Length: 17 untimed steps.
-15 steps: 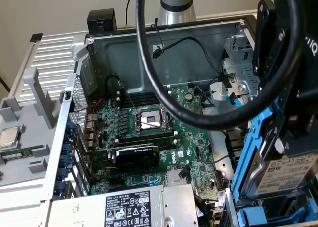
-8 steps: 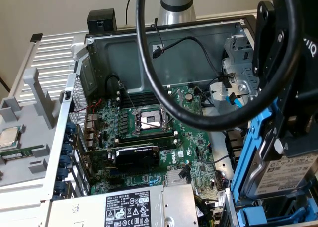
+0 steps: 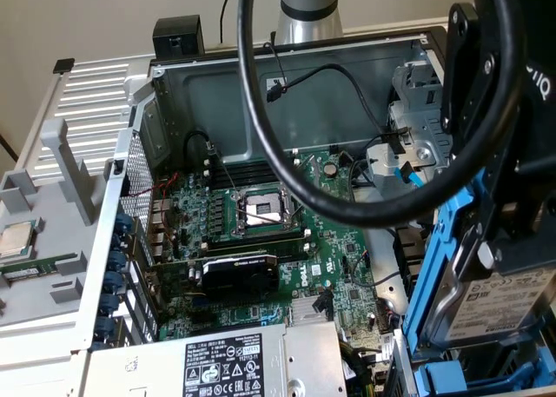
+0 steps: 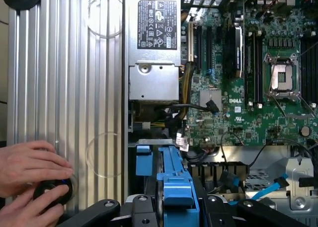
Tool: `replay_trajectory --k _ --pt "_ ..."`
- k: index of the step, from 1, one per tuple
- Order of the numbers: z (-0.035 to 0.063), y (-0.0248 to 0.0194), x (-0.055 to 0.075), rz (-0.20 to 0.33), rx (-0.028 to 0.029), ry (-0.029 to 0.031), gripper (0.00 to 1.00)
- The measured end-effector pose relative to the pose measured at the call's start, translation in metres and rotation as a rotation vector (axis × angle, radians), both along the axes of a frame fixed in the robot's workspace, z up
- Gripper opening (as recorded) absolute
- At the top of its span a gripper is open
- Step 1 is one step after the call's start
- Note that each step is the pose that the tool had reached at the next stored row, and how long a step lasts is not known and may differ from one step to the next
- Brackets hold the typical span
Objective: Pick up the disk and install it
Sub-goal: 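Insert the disk into the insertion slot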
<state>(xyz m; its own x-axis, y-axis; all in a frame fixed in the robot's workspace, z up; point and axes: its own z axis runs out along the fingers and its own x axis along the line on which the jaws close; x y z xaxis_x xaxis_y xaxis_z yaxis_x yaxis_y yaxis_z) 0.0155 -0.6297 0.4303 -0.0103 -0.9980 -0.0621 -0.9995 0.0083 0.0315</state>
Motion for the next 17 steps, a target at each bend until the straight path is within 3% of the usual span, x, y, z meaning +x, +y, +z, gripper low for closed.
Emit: replay_trajectory --k 17 --pt "-0.0022 0.0006 0.0016 0.0 0.0 0.0 0.37"
